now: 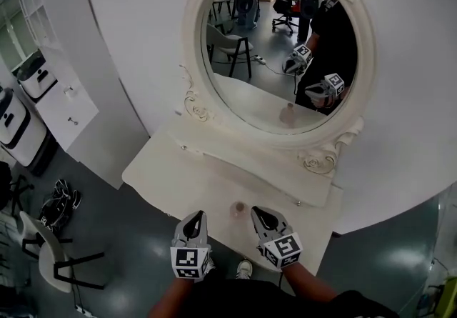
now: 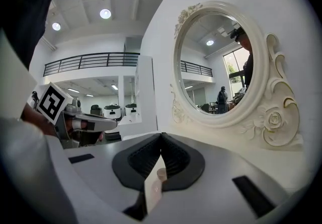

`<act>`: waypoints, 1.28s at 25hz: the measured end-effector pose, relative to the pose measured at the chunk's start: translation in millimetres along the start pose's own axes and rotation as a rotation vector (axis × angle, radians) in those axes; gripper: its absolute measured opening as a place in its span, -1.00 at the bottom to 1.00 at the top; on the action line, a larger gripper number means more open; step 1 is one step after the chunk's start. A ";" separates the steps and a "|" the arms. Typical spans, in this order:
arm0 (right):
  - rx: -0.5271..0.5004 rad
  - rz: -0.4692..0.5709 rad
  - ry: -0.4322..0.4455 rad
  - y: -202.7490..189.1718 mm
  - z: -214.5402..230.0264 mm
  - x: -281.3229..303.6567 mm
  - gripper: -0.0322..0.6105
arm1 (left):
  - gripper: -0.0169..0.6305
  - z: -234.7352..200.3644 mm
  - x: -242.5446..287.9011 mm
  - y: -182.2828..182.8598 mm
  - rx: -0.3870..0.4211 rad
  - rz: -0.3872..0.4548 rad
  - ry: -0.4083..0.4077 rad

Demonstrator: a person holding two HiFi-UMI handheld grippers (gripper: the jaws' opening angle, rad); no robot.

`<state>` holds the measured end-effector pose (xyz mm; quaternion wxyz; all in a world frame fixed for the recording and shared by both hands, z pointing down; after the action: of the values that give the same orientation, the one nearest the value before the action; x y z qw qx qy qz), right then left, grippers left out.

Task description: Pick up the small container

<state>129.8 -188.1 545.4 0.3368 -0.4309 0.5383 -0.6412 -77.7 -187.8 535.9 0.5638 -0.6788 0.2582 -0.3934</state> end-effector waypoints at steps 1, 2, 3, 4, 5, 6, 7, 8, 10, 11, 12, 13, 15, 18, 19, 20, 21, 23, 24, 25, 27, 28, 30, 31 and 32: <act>-0.003 -0.015 -0.008 -4.0 2.0 -0.6 -0.88 | -0.92 -1.7 0.1 -1.0 -0.001 0.001 -0.006; -0.007 -0.029 -0.015 -8.1 3.5 -1.3 -0.88 | -0.92 -3.3 -0.2 -2.5 -0.003 0.000 -0.010; -0.008 -0.040 -0.022 -12.1 4.1 -1.8 -0.88 | -0.92 -5.0 -0.5 -4.8 -0.005 -0.004 -0.013; -0.006 -0.045 -0.028 -16.1 4.1 -2.1 -0.88 | -0.92 -6.7 -0.9 -7.7 -0.008 -0.009 -0.014; -0.002 -0.046 -0.033 -20.1 3.4 -2.3 -0.88 | -0.92 -8.1 -1.1 -10.7 -0.011 -0.016 -0.015; -0.001 -0.048 -0.033 -24.6 1.6 -2.3 -0.88 | -0.92 -9.1 -1.4 -13.5 -0.013 -0.022 -0.015; -0.004 -0.059 -0.027 -30.1 -1.5 -1.7 -0.87 | -0.92 -9.7 -2.0 -15.9 -0.015 -0.027 -0.015; -0.011 -0.079 -0.016 -36.5 -5.4 -0.6 -0.80 | -0.92 -9.9 -2.7 -18.0 -0.018 -0.031 -0.017; -0.016 -0.129 0.000 -51.2 -12.7 2.9 -0.42 | -0.92 -9.9 -4.1 -21.5 -0.023 -0.038 -0.022; -0.014 -0.150 -0.001 -58.7 -15.3 5.5 -0.34 | -0.92 -10.1 -4.5 -23.0 -0.024 -0.041 -0.025; -0.008 -0.169 -0.005 -66.4 -17.5 9.2 -0.28 | -0.92 -10.7 -4.7 -24.5 -0.025 -0.043 -0.028; -0.002 -0.189 -0.010 -74.6 -19.3 14.0 -0.22 | -0.92 -11.6 -4.6 -25.8 -0.026 -0.044 -0.031; 0.003 -0.239 -0.021 -91.1 -21.9 24.5 -0.11 | -0.92 -13.1 -3.9 -28.4 -0.029 -0.051 -0.035; 0.001 -0.304 -0.049 -111.5 -20.4 37.5 -0.01 | -0.92 -14.9 -2.8 -32.8 -0.035 -0.056 -0.040; 0.000 -0.322 -0.060 -117.7 -19.4 41.5 0.03 | -0.92 -16.3 -3.2 -34.5 -0.038 -0.058 -0.039; -0.001 -0.341 -0.069 -123.6 -18.6 45.9 0.06 | -0.92 -18.1 -3.9 -36.7 -0.041 -0.060 -0.036; -0.002 -0.358 -0.076 -128.8 -17.8 50.9 0.11 | -0.92 -20.2 -4.6 -39.0 -0.045 -0.063 -0.032; -0.007 -0.382 -0.082 -136.4 -16.7 61.0 0.17 | -0.92 -23.9 -6.5 -43.7 -0.053 -0.072 -0.026; -0.010 -0.390 -0.084 -138.8 -16.4 65.5 0.19 | -0.92 -25.1 -7.9 -45.6 -0.057 -0.076 -0.023; -0.012 -0.395 -0.085 -140.8 -16.3 69.7 0.21 | -0.92 -26.4 -9.6 -47.1 -0.061 -0.079 -0.019; -0.014 -0.406 -0.086 -144.2 -16.8 78.9 0.23 | -0.92 -29.7 -13.2 -49.5 -0.068 -0.085 -0.009; -0.016 -0.413 -0.087 -146.1 -16.8 83.5 0.25 | -0.92 -31.3 -14.5 -50.8 -0.071 -0.088 -0.004; -0.015 -0.434 -0.095 -151.0 -15.4 91.9 0.26 | -0.92 -34.2 -16.4 -53.0 -0.076 -0.092 0.005; -0.012 -0.447 -0.103 -153.8 -14.0 95.8 0.27 | -0.92 -35.6 -17.2 -53.3 -0.077 -0.092 0.009; -0.010 -0.461 -0.113 -156.3 -12.7 99.7 0.27 | -0.92 -37.1 -17.8 -53.3 -0.078 -0.092 0.012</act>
<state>83.2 -242.1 716.9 0.2090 -0.5794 0.4091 -0.6732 -123.2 -182.2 585.2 0.5167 -0.7089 0.2453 -0.4128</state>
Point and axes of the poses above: the fingertips, and each gripper's own axes: x forward along the fingers, z to its right, y out of its top, the point moved 6 cm from there along -x, backward along the fingers, and after that the axes turned 9 degrees about -y, right-handed, at the moved point
